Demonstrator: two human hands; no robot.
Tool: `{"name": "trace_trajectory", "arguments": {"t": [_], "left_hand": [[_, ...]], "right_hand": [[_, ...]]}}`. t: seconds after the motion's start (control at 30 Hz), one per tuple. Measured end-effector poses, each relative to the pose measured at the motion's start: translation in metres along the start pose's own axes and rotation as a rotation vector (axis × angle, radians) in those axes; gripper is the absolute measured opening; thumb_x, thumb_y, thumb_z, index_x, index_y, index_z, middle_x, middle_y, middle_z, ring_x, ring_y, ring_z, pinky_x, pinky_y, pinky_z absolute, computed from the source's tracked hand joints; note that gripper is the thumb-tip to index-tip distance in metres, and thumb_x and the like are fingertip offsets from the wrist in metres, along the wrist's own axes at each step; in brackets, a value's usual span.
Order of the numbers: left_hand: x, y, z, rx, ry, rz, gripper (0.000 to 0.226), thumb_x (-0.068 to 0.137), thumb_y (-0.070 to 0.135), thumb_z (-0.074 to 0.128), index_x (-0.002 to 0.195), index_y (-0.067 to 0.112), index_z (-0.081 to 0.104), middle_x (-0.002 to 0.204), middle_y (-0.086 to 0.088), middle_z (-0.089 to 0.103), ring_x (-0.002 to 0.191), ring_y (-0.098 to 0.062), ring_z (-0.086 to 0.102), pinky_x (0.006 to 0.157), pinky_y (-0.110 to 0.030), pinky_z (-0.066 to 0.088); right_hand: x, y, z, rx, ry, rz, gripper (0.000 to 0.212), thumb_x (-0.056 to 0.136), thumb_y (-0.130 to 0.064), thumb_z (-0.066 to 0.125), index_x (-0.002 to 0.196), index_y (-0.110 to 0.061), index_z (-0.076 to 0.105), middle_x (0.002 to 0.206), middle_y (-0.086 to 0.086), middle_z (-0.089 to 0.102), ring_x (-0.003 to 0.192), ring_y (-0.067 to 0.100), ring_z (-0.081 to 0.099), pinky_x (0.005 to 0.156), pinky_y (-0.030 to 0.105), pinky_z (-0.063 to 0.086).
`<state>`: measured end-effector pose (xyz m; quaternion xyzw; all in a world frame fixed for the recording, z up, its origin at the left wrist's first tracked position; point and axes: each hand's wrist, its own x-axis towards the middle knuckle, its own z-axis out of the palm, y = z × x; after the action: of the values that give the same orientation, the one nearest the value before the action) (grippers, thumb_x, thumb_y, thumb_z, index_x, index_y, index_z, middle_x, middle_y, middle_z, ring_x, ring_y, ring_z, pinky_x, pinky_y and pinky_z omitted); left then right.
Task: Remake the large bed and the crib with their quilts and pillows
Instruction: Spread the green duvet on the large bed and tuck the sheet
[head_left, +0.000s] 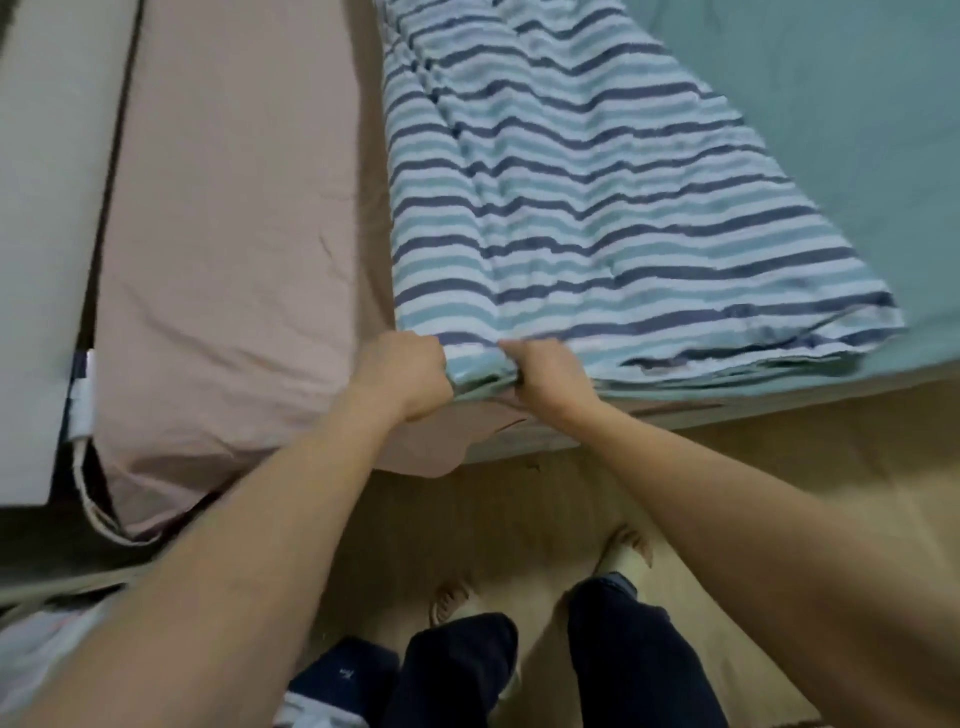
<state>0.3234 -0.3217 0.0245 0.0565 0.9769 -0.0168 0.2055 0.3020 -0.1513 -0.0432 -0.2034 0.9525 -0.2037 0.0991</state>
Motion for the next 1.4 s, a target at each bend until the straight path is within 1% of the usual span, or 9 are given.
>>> {"name": "trace_trajectory", "arguments": {"t": [0.13, 0.27, 0.4, 0.5, 0.57, 0.77, 0.9, 1.1, 1.4], "left_hand": [[-0.005, -0.016, -0.029, -0.049, 0.397, -0.007, 0.042, 0.075, 0.025, 0.036, 0.095, 0.012, 0.07, 0.098, -0.017, 0.067, 0.089, -0.039, 0.06, 0.063, -0.031, 0.033], [-0.031, -0.014, 0.03, -0.088, 0.046, -0.09, 0.025, 0.089, 0.017, 0.044, 0.105, 0.016, 0.062, 0.107, -0.013, 0.063, 0.095, -0.033, 0.058, 0.068, -0.032, 0.039], [-0.012, -0.029, 0.041, -0.207, 0.056, -0.047, 0.017, 0.089, 0.017, 0.047, 0.101, 0.02, 0.058, 0.11, -0.009, 0.061, 0.094, -0.026, 0.054, 0.069, -0.031, 0.037], [-0.017, -0.049, 0.071, -0.454, -0.231, 0.018, 0.022, 0.09, 0.021, 0.053, 0.109, 0.02, 0.063, 0.117, -0.002, 0.061, 0.102, -0.019, 0.056, 0.086, -0.034, 0.047], [-0.031, -0.07, 0.102, -0.68, -0.308, -0.108, 0.02, 0.091, 0.019, 0.055, 0.108, 0.022, 0.066, 0.112, 0.003, 0.062, 0.101, -0.013, 0.057, 0.09, -0.029, 0.047], [-0.051, -0.149, 0.192, -1.269, 0.024, -0.94, 0.015, 0.095, 0.016, 0.049, 0.088, 0.011, 0.061, 0.104, -0.015, 0.06, 0.098, -0.03, 0.057, 0.091, -0.039, 0.051], [-0.035, -0.172, 0.233, -1.882, 0.144, -1.339, 0.048, 0.098, 0.033, 0.048, 0.139, 0.009, 0.041, 0.13, -0.014, 0.05, 0.105, -0.024, 0.052, 0.082, -0.035, 0.05], [0.02, -0.169, 0.276, -2.393, 0.322, -1.559, 0.073, 0.093, 0.065, 0.022, 0.151, 0.022, 0.023, 0.154, -0.009, 0.03, 0.14, -0.033, 0.03, 0.114, -0.053, 0.023], [0.041, -0.146, 0.288, -2.609, 0.661, -1.513, 0.06, 0.09, 0.058, 0.045, 0.133, 0.017, 0.05, 0.13, -0.013, 0.057, 0.112, -0.033, 0.055, 0.103, -0.045, 0.039]], "right_hand": [[-0.005, -0.002, -0.025, 0.123, 0.4, -0.009, 0.066, 0.076, 0.004, 0.053, 0.139, -0.014, 0.047, 0.104, 0.016, 0.068, 0.094, 0.032, 0.062, 0.075, 0.042, 0.051], [-0.015, -0.015, 0.017, -0.029, -0.027, 0.011, 0.062, 0.087, -0.005, 0.049, 0.146, -0.021, 0.036, 0.113, 0.015, 0.063, 0.102, 0.034, 0.059, 0.077, 0.039, 0.045], [-0.007, -0.004, 0.028, -0.278, -0.174, 0.062, 0.058, 0.092, -0.008, 0.043, 0.147, -0.018, 0.028, 0.112, 0.012, 0.059, 0.098, 0.032, 0.057, 0.074, 0.038, 0.042], [-0.007, -0.022, 0.038, -0.371, -0.511, 0.097, 0.041, 0.091, -0.015, 0.048, 0.132, -0.014, 0.044, 0.123, 0.012, 0.05, 0.112, 0.031, 0.05, 0.091, 0.041, 0.042], [-0.003, -0.047, 0.045, -0.292, -0.432, 0.013, 0.038, 0.09, -0.018, 0.054, 0.128, -0.016, 0.048, 0.128, 0.008, 0.047, 0.118, 0.027, 0.046, 0.101, 0.04, 0.037], [0.028, -0.128, 0.127, -0.192, -0.245, -0.377, 0.034, 0.095, -0.027, 0.049, 0.128, -0.018, 0.045, 0.135, 0.006, 0.044, 0.125, 0.026, 0.04, 0.112, 0.039, 0.029], [0.052, -0.148, 0.181, -0.372, -0.323, -0.429, 0.065, 0.088, -0.023, 0.058, 0.145, -0.016, 0.027, 0.152, 0.012, 0.022, 0.143, 0.033, 0.015, 0.118, 0.046, 0.006], [0.085, -0.128, 0.229, -0.462, -0.42, -0.441, 0.094, 0.09, -0.033, 0.057, 0.149, -0.025, -0.014, 0.158, 0.009, -0.016, 0.145, 0.031, -0.017, 0.115, 0.052, -0.011], [0.093, -0.114, 0.245, -0.499, -0.417, -0.527, 0.099, 0.089, -0.056, 0.051, 0.149, -0.021, -0.019, 0.156, 0.012, -0.024, 0.144, 0.029, -0.022, 0.117, 0.054, -0.007]]}}
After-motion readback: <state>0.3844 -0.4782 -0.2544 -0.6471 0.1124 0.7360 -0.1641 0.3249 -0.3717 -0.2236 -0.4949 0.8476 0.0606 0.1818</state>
